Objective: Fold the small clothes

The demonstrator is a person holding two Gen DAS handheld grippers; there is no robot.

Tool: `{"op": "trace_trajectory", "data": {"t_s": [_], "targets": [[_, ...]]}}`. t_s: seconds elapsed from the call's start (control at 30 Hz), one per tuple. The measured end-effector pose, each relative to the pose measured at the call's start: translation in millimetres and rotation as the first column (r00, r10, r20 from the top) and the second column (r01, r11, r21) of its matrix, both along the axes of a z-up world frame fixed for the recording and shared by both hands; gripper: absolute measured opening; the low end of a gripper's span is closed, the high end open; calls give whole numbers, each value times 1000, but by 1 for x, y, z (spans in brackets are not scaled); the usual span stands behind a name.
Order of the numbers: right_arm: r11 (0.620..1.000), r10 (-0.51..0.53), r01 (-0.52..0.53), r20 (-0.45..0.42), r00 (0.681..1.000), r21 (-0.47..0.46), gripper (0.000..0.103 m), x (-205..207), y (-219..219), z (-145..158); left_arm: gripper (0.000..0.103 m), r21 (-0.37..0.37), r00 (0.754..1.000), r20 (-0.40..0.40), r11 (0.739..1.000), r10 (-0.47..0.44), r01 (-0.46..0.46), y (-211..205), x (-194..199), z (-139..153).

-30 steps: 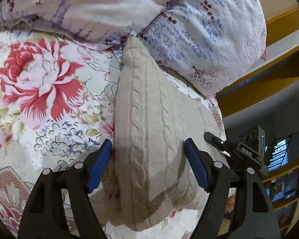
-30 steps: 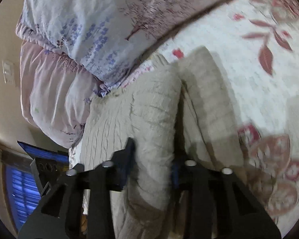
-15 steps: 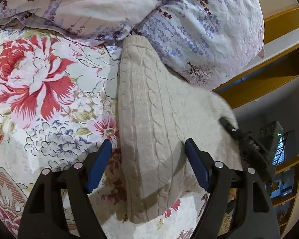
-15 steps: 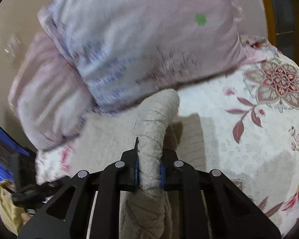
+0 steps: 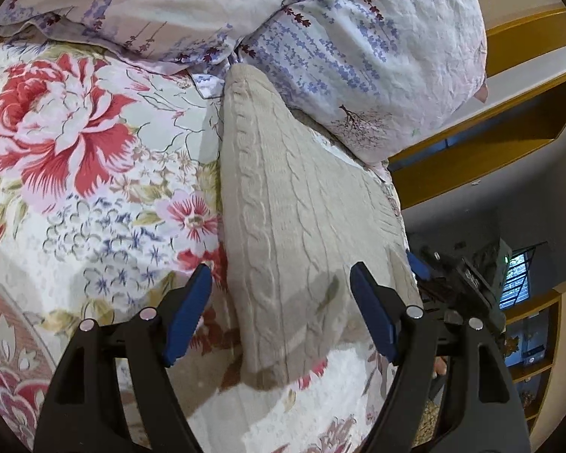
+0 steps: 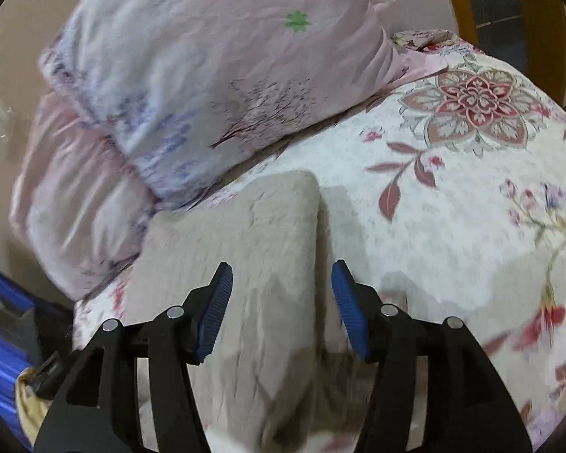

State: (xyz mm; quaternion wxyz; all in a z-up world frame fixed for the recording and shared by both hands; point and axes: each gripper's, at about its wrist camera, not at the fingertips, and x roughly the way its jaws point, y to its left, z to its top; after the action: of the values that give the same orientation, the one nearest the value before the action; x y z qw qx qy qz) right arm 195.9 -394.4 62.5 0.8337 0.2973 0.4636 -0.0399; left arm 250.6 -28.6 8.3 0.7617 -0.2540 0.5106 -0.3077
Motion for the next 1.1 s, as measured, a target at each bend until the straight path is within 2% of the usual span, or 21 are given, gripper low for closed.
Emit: {"op": "trace_trajectory", "data": {"t_s": [0.17, 0.2, 0.27, 0.3, 0.33, 0.43, 0.5, 0.53, 0.6, 0.7, 0.77, 0.8, 0.83, 0.9, 1.0, 1.03, 1.1], "targets": [[997, 64, -63, -10, 998, 35, 55, -35, 14, 6, 75, 18, 1000, -10, 1000, -2, 2, 6, -15, 1], [996, 81, -80, -15, 997, 33, 52, -39, 21, 5, 75, 26, 1000, -16, 1000, -3, 3, 6, -18, 1], [994, 111, -111, -31, 993, 23, 38, -44, 27, 4, 75, 33, 1000, -26, 999, -8, 9, 6, -23, 0], [991, 134, -134, -44, 990, 12, 17, -44, 32, 1, 75, 35, 1000, -29, 999, -12, 13, 5, -25, -1], [989, 145, -146, -48, 988, -2, 11, -44, 35, -1, 75, 39, 999, -32, 999, -15, 16, 4, -26, -1], [990, 114, -113, 8, 993, -86, 9, -50, 34, 10, 75, 48, 999, -33, 999, -24, 26, 2, -30, -2], [988, 72, -69, 16, 997, -140, 9, -55, 26, 12, 75, 53, 999, -27, 998, -28, 29, 0, -31, -1], [989, 60, -60, -9, 998, -132, 9, -55, 21, 5, 75, 56, 999, -27, 998, -31, 33, -1, -30, -1], [995, 45, -53, -82, 996, -89, 9, -54, 15, -16, 75, 59, 999, -29, 998, -34, 36, -3, -29, -2], [999, 43, -44, -56, 998, -10, 12, -55, 10, -14, 75, 38, 999, -37, 999, -32, 34, -4, -23, -2], [997, 26, -24, -18, 1000, 78, 33, -51, 0, -8, 78, 12, 999, -42, 1000, -17, 18, -2, -16, -1], [995, 10, -9, -9, 1000, 97, 54, -47, -5, -8, 80, 5, 999, -44, 1000, -5, 5, -1, -12, 0], [993, -11, 10, 7, 1000, 121, 63, -42, -12, -7, 80, -2, 999, -47, 1000, 10, -10, -1, -6, 0], [988, -19, 18, 7, 1000, 154, 63, -28, -18, -12, 80, -9, 998, -63, 1000, 26, -26, -3, 3, -1], [979, -39, 47, -44, 998, 200, 62, -7, -28, -31, 80, -23, 995, -93, 999, 42, -44, -7, 16, -5], [976, -51, 61, -52, 997, 208, 55, -2, -31, -37, 80, -23, 994, -98, 999, 47, -50, -8, 17, -6], [973, -60, 70, -51, 997, 222, 46, 3, -33, -42, 80, -29, 994, -101, 998, 50, -53, -10, 22, -8]]}}
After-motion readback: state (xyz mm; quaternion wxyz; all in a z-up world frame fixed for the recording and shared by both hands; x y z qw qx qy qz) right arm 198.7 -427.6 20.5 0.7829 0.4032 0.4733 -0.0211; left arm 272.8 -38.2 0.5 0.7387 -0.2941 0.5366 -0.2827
